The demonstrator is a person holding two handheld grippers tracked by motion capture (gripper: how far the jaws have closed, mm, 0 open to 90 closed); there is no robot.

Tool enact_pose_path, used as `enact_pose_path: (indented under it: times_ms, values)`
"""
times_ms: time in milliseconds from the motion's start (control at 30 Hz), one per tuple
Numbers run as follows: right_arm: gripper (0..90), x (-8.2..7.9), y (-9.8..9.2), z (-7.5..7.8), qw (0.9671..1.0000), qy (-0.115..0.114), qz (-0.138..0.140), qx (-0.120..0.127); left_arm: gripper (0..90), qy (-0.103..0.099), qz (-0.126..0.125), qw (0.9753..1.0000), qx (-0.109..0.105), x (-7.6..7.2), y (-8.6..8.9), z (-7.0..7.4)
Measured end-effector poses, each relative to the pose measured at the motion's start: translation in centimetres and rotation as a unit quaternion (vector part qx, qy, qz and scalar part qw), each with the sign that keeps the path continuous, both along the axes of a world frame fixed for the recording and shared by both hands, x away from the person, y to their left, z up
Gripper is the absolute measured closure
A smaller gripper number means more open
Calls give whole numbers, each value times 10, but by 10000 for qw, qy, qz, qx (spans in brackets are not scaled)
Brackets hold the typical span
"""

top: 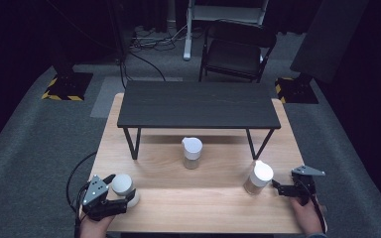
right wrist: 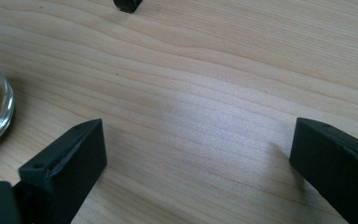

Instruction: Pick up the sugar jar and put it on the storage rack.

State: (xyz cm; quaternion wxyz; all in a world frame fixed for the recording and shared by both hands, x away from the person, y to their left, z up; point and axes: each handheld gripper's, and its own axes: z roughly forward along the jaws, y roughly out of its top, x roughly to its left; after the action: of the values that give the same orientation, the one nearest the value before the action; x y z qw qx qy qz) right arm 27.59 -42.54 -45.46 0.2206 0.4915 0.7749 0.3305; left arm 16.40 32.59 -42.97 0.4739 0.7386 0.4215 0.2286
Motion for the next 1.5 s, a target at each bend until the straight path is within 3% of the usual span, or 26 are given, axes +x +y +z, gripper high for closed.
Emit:
enact_pose_path:
  times_ms: [400,667,833,1200,1500]
  values:
    - [35,0,0,0,10000,0,-1,-2,196,-155,-62,9999,37,1,0,-10]
    - [35,0,0,0,10000,0,-2,-1,325,-205,-148,9997,-21,0,1,-13]
    - [36,0,0,0,10000,0,-1,-2,332,-272,-141,9995,-74,-1,2,-17]
    - [35,-1,1,0,10000,-1,-11,0,337,-143,-14,9999,15,2,-1,-9]
    - [34,-1,1,0,10000,0,-24,-1,334,-225,-64,9997,-5,12,-5,-2]
